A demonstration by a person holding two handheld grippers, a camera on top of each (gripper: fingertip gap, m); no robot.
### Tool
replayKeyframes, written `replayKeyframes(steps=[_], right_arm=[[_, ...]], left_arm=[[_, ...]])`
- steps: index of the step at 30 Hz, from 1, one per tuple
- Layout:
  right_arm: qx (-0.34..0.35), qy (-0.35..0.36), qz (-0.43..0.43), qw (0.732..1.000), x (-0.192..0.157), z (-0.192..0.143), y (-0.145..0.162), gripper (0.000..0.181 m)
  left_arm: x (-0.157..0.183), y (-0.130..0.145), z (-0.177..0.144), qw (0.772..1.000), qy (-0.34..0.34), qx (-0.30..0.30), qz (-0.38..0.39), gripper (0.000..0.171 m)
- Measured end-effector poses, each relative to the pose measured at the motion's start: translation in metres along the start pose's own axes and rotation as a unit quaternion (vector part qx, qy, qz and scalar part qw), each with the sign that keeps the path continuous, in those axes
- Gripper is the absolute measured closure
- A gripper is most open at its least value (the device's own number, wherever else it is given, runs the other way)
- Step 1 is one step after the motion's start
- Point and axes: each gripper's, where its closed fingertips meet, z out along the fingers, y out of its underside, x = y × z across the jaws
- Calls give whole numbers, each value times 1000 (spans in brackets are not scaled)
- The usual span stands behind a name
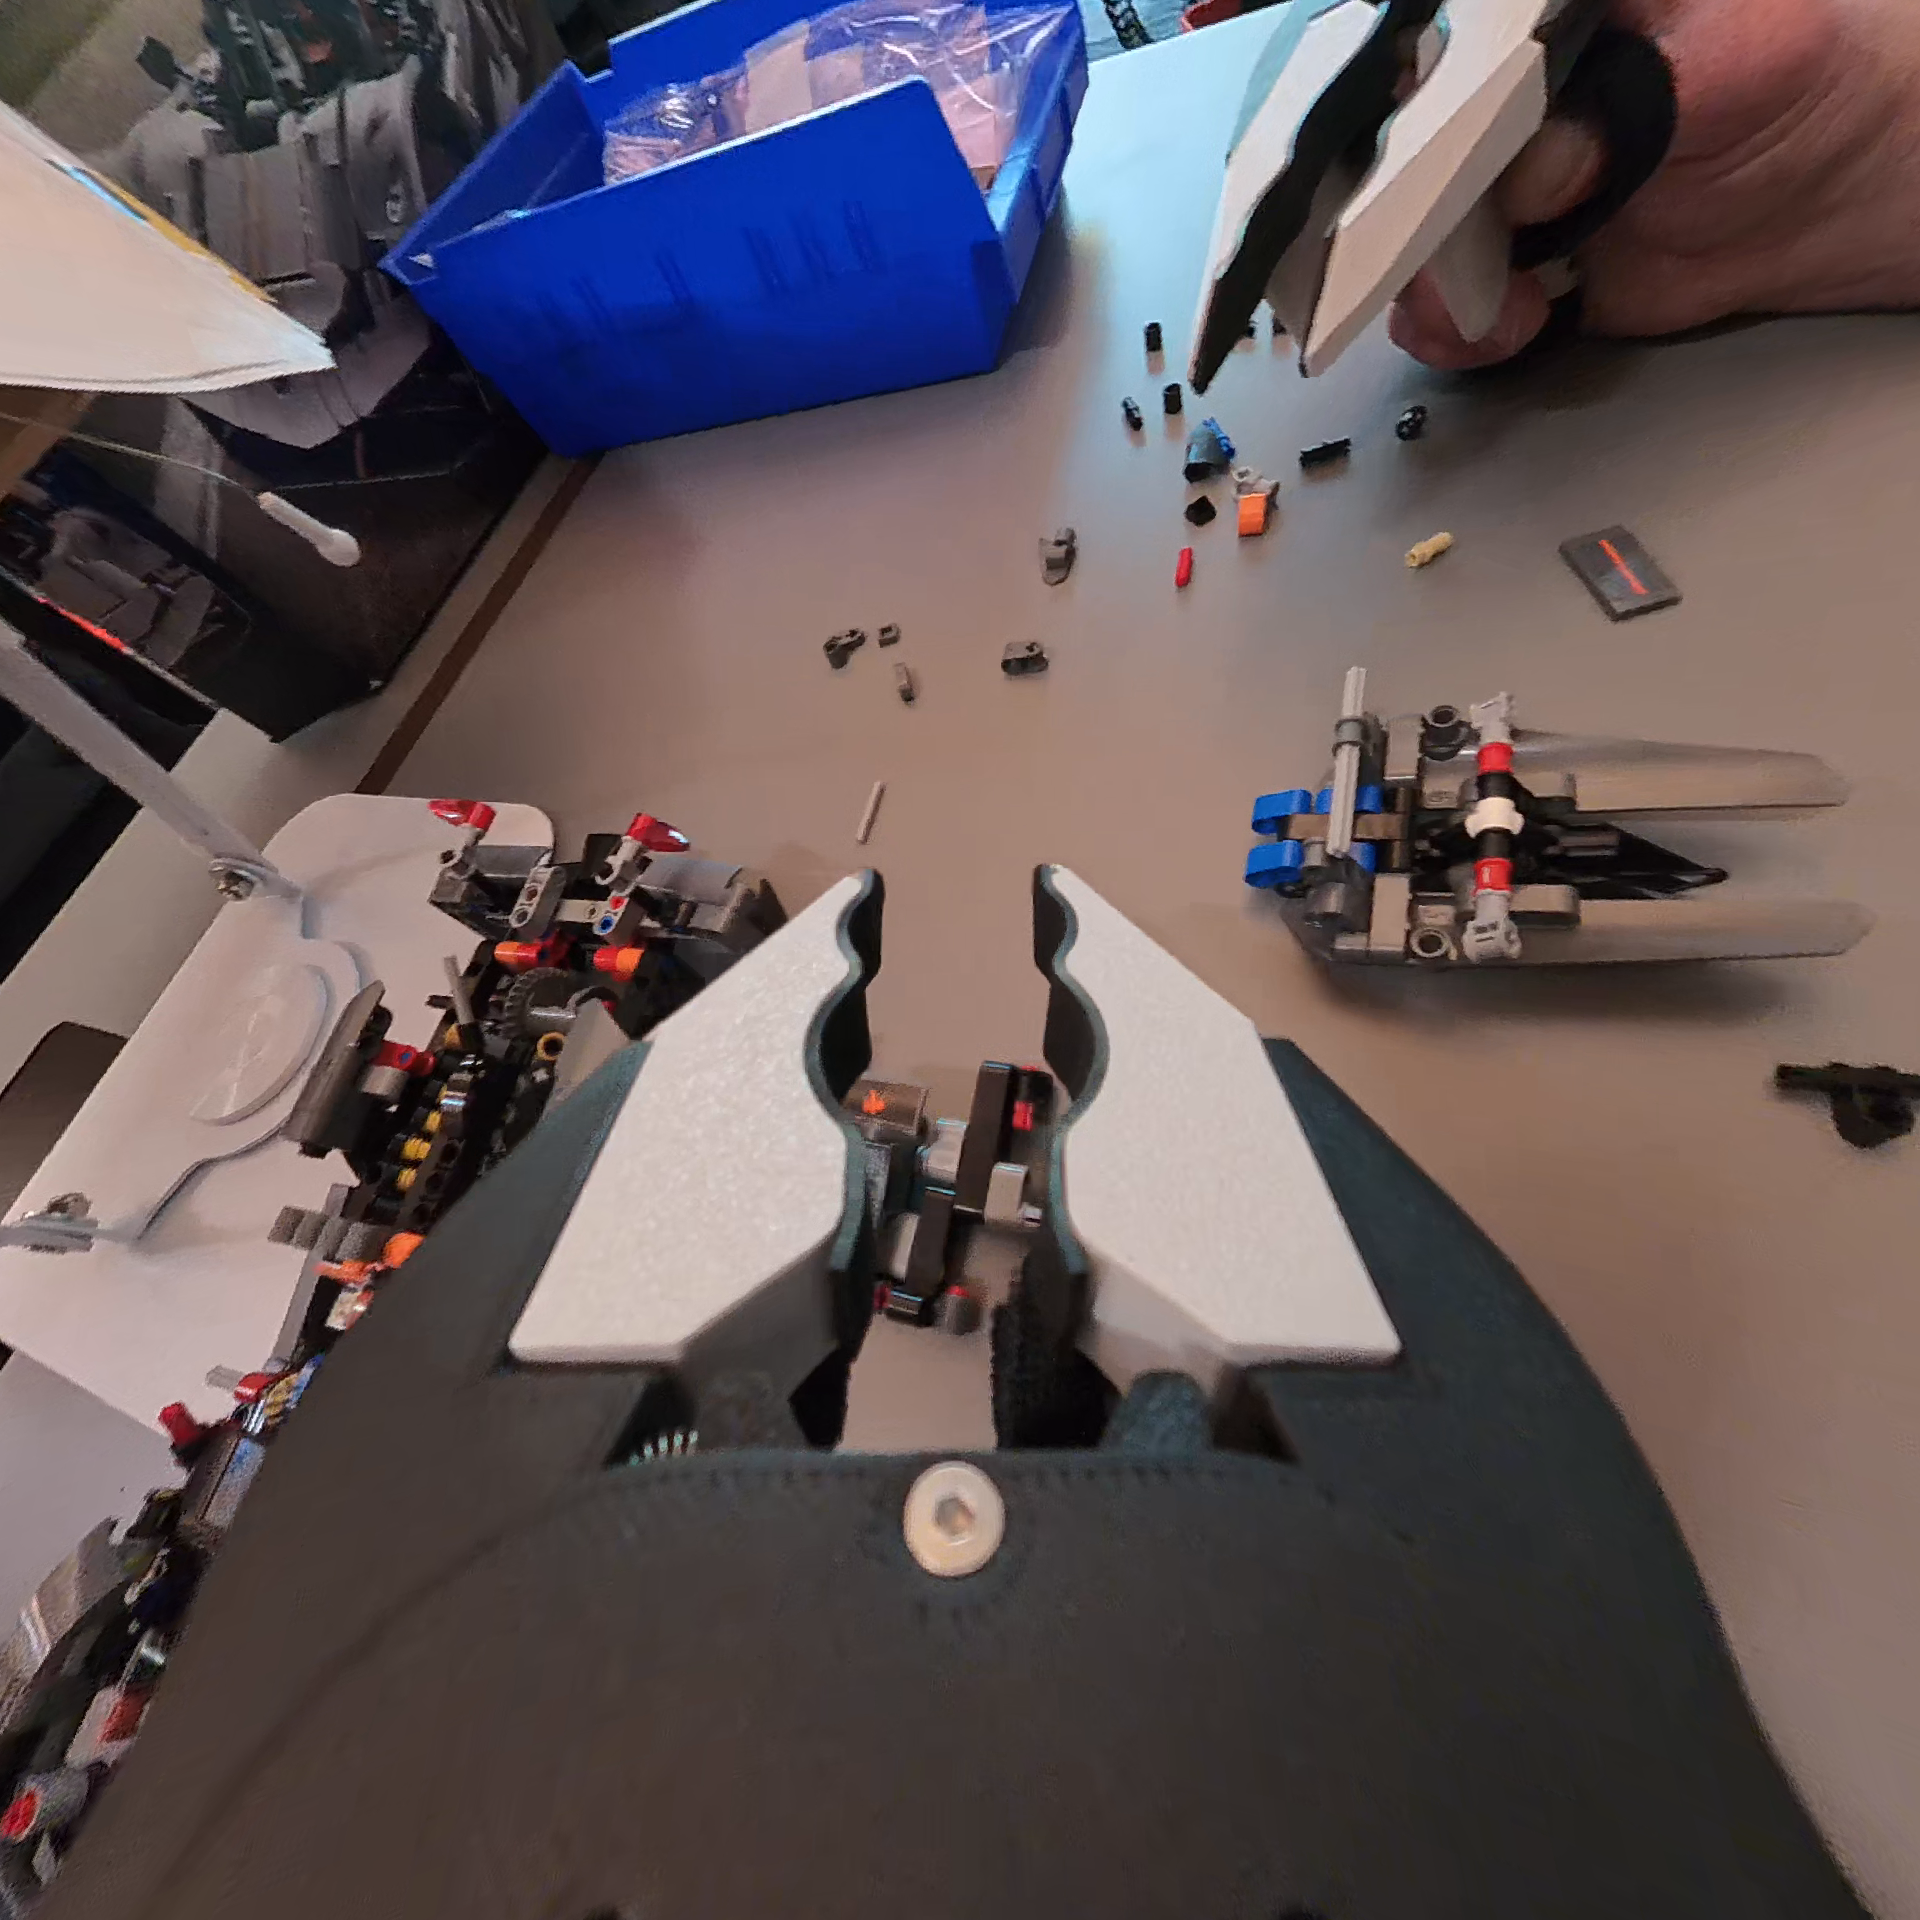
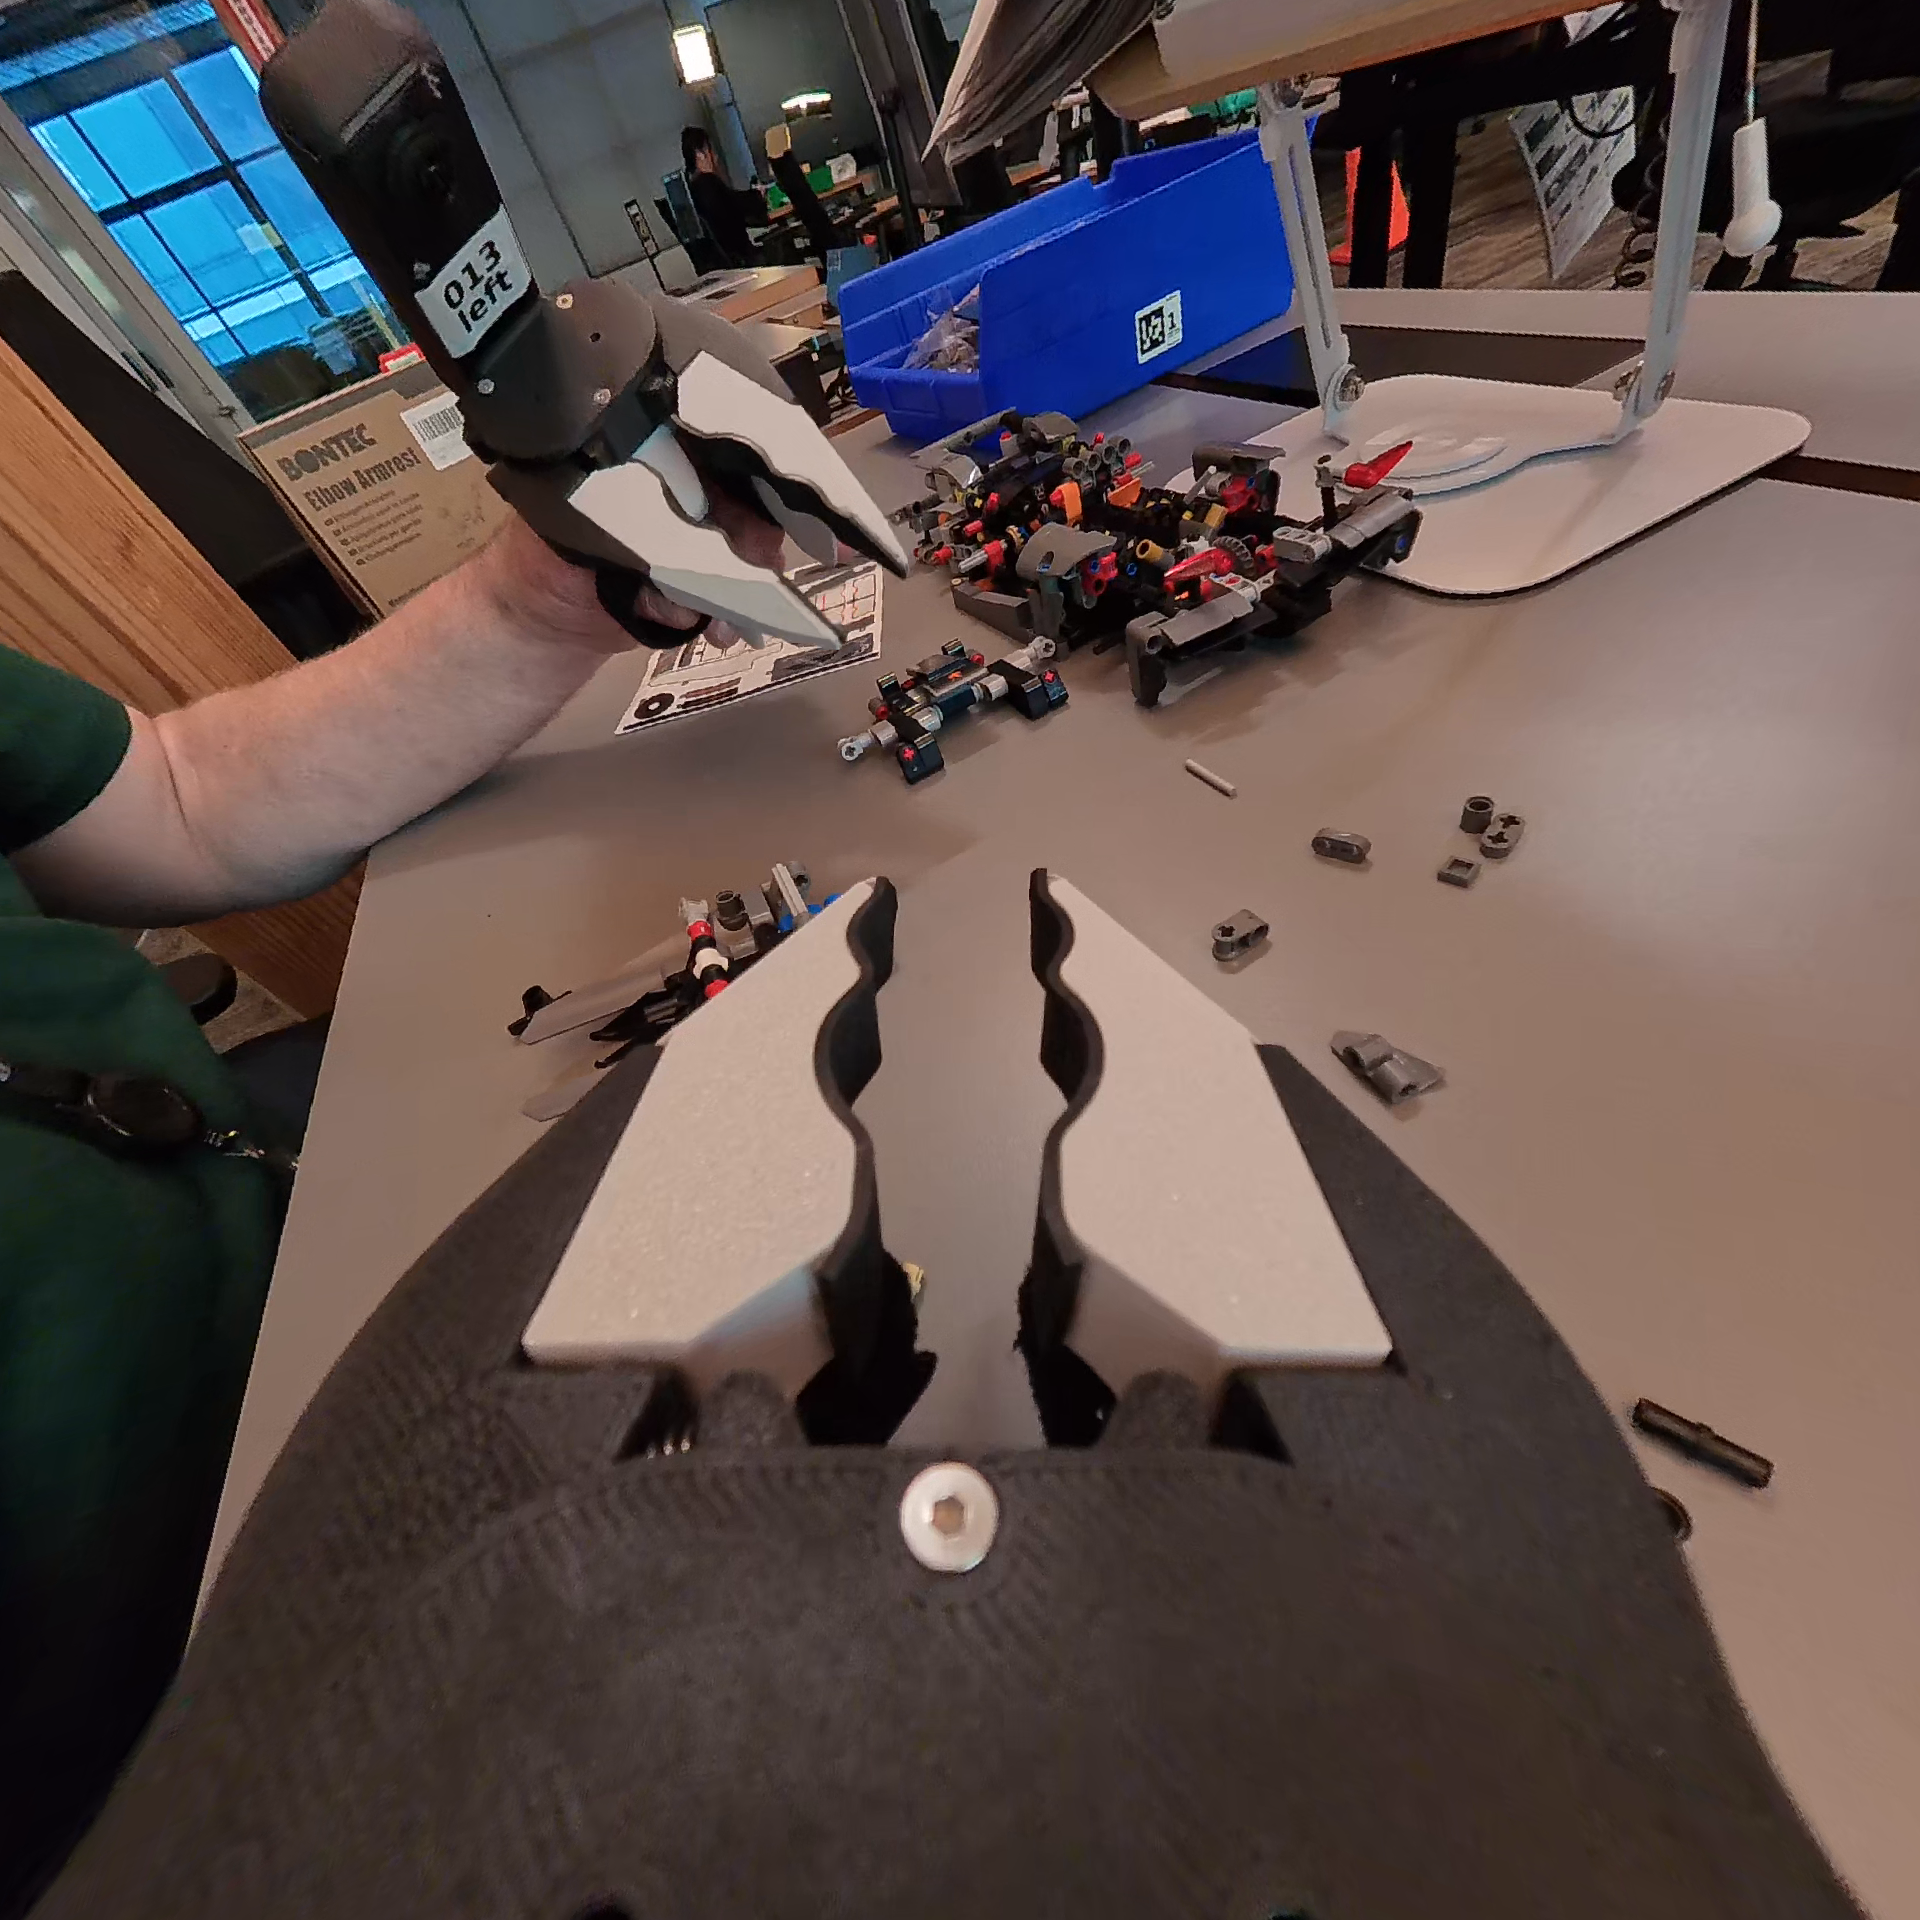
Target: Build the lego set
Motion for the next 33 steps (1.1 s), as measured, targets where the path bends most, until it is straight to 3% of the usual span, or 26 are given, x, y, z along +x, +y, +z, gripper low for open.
replayKeyframes(steps=[7, 14, 18, 25, 30, 33], right_arm=[[-3, -1, 0, 1000, 0, 0, 1, 157], [-4, -2, 1, 1000, 0, 1, 1, 157], [-4, -3, 1, 1000, 0, 1, 1, 157], [-5, -3, -2, 1000, -1, 1, 1, 157], [-8, -1, -9, 1000, -2, 2, 2, 157], [-14, -26, -26, 999, -17, 7, 2, 161]], left_arm=[[26, 2, 8, 998, 62, -12, 11, 143], [75, 12, 17, 982, 178, -55, 32, 142], [81, 17, 28, 980, 182, -78, 27, 140], [90, 15, 35, 977, 194, -82, 29, 157], [89, 16, 37, 978, 187, -82, 40, 160], [90, 16, 38, 978, 185, -81, 44, 160]])
